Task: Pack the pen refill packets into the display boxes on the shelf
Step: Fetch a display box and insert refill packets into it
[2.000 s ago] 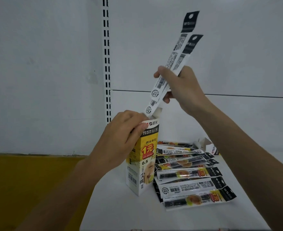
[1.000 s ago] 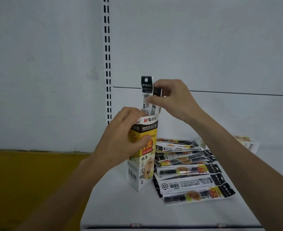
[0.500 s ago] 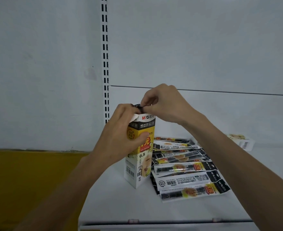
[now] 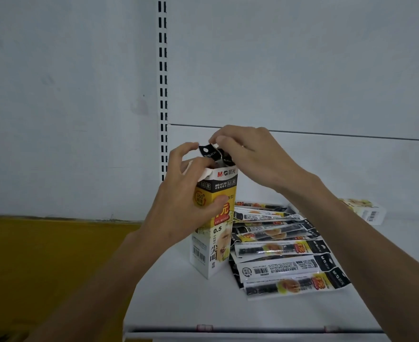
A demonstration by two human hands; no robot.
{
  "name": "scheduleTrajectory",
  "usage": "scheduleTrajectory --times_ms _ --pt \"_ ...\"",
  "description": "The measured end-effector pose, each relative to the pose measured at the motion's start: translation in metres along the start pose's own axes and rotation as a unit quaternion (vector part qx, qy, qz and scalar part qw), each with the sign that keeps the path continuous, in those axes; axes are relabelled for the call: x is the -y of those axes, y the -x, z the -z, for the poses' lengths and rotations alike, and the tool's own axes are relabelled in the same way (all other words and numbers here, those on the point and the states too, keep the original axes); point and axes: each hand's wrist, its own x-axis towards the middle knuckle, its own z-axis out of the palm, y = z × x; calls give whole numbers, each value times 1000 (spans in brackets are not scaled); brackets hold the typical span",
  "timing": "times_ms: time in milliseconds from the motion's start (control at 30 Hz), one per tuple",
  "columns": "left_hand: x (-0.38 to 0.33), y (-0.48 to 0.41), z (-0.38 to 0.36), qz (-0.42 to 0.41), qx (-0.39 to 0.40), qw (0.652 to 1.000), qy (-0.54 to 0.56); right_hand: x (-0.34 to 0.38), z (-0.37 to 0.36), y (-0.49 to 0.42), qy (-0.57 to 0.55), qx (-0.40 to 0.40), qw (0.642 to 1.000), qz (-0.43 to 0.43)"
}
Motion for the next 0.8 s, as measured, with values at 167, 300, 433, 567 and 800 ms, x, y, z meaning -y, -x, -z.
scheduleTrajectory --times_ms 167,300,433,567,800 --pt "1 -4 -3 -11 -13 1000 -4 -2 -4 2 95 32 994 53" --pt "1 -5 -5 -7 -19 1000 10 -3 -7 2 185 85 975 84" --pt "3 -7 -3 -10 -18 999 29 2 -5 4 160 106 979 68" --pt "1 -8 -2 32 11 999 36 -1 0 6 48 45 996 57" --pt "1 -9 5 7 34 999 16 -43 11 10 -214 -164 963 -28"
